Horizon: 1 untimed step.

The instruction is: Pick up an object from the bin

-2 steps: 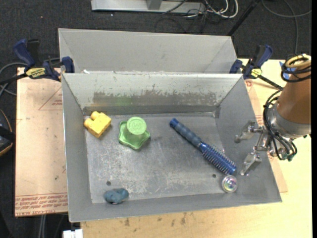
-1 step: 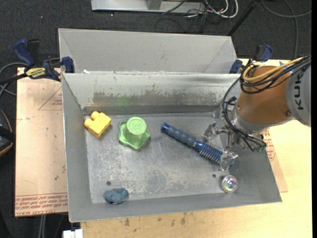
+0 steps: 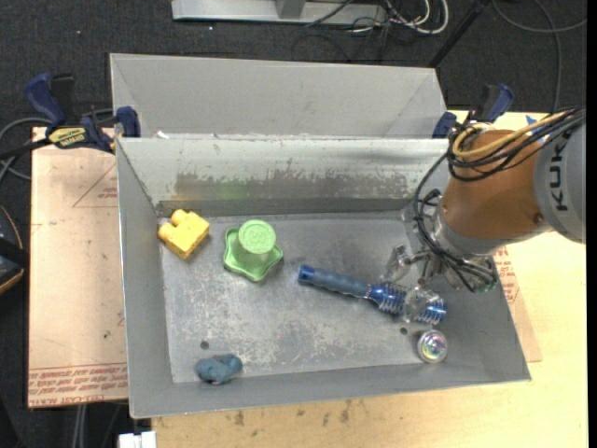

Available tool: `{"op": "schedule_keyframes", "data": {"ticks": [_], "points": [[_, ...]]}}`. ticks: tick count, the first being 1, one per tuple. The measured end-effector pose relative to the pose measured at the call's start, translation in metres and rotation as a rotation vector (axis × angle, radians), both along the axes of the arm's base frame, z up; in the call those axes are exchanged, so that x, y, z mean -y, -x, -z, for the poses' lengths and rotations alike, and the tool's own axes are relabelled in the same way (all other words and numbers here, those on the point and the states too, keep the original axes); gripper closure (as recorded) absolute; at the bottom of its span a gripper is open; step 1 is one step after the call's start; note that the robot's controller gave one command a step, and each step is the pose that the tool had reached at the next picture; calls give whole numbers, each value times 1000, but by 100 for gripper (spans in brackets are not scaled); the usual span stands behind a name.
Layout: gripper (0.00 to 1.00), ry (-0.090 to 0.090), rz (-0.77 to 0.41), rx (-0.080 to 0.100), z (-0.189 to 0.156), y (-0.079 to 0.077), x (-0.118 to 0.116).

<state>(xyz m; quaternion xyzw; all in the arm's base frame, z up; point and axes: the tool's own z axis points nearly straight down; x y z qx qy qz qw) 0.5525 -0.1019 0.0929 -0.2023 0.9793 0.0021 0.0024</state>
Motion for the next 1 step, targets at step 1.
{"op": "schedule_keyframes", "data": {"ticks": [1], "points": [[100,9,-213,7,-178,-11,34]]}}
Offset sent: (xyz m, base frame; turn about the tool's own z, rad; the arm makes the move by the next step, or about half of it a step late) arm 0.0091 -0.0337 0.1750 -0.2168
